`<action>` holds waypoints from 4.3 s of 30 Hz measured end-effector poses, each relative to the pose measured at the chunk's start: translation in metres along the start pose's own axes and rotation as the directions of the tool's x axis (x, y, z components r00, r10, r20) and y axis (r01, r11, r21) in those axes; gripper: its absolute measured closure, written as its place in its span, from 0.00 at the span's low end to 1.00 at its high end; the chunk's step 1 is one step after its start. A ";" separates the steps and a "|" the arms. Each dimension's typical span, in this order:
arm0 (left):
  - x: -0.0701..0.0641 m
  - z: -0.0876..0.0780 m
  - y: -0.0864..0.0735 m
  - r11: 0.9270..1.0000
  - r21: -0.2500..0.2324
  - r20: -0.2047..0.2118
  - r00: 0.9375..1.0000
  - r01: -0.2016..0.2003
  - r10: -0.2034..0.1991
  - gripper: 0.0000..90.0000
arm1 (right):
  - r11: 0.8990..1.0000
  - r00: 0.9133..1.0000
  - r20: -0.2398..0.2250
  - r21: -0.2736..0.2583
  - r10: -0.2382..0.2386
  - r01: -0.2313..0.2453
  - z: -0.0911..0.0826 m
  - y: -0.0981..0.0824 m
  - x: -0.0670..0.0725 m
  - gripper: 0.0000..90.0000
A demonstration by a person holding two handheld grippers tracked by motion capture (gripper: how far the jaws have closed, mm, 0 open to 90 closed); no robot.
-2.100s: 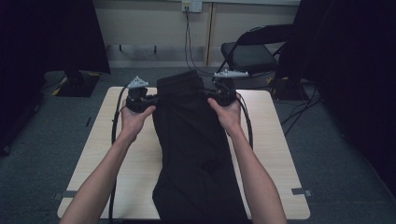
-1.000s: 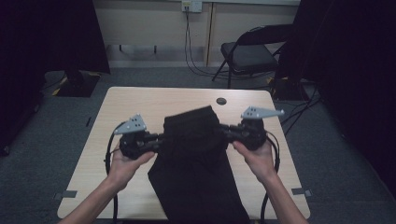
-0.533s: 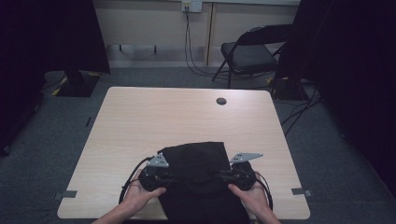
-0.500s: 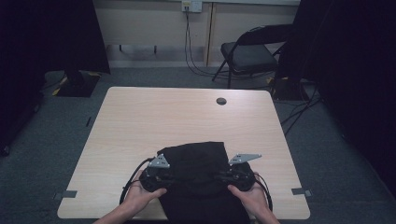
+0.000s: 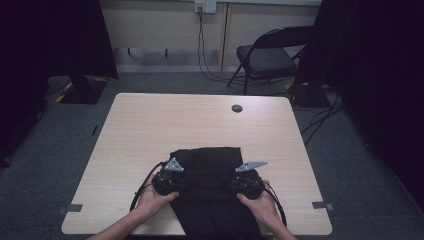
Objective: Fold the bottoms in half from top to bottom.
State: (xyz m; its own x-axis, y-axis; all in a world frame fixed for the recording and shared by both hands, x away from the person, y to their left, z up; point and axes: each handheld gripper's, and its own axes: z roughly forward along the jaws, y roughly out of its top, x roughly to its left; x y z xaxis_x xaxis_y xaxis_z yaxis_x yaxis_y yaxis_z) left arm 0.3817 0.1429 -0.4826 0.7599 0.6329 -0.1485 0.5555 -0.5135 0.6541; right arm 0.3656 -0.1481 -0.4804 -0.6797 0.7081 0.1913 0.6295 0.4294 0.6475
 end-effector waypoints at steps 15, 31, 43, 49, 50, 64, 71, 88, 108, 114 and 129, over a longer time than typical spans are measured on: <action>0.077 0.027 0.039 0.991 -0.092 -0.159 0.981 0.098 -0.112 0.87 | 0.997 0.992 0.107 -0.039 0.064 -0.060 0.054 0.071 -0.038 0.86; 0.086 0.003 0.062 0.967 -0.228 -0.115 0.983 0.115 -0.144 0.89 | 0.992 0.991 0.100 -0.101 0.091 -0.081 0.052 0.104 -0.052 0.86; 0.041 -0.057 0.090 0.920 -0.391 -0.048 0.998 0.010 -0.032 0.90 | 0.949 0.995 0.010 -0.303 0.094 -0.087 -0.018 0.121 -0.042 0.87; 0.016 -0.086 0.101 0.890 -0.454 -0.011 0.999 -0.039 0.038 0.89 | 0.916 0.997 -0.039 -0.393 0.068 -0.078 -0.053 0.128 -0.033 0.88; 0.011 -0.091 0.102 0.885 -0.464 -0.001 0.999 -0.038 0.042 0.89 | 0.911 0.997 -0.045 -0.405 0.062 -0.075 -0.058 0.129 -0.032 0.88; -0.021 -0.033 0.014 0.987 -0.154 0.158 0.987 0.036 -0.011 0.89 | 0.987 0.998 -0.057 -0.158 0.026 -0.035 -0.044 0.044 -0.009 0.87; -0.010 -0.002 0.006 0.999 -0.046 0.066 0.998 0.004 -0.001 0.88 | 0.998 0.998 -0.023 0.011 0.059 -0.059 0.000 0.012 -0.016 0.87; 0.075 0.035 0.041 0.981 -0.148 -0.149 0.978 0.124 -0.147 0.83 | 0.996 0.988 0.128 -0.038 0.091 -0.087 0.059 0.080 -0.051 0.86; 0.031 -0.030 0.023 0.983 -0.181 0.012 1.000 0.013 -0.011 0.60 | 0.995 1.000 0.006 -0.104 0.000 0.001 -0.016 0.020 -0.006 0.71; -0.021 -0.011 0.011 0.990 -0.118 0.212 0.973 -0.072 0.096 0.59 | 0.998 0.998 -0.031 -0.040 -0.056 0.055 -0.020 -0.006 0.019 0.76; -0.030 0.000 0.017 0.984 -0.093 0.174 0.970 -0.153 0.167 0.99 | 0.996 0.996 -0.042 -0.019 -0.084 0.083 -0.017 -0.020 0.027 0.98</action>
State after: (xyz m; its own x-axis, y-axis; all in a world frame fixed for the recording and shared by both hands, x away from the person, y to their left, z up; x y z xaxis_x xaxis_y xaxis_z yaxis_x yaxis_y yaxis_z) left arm 0.3685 0.1148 -0.4668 0.8890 0.4274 -0.1643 0.3992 -0.5478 0.7353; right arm 0.3290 -0.1470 -0.4758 -0.7453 0.6454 0.1675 0.5637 0.4757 0.6753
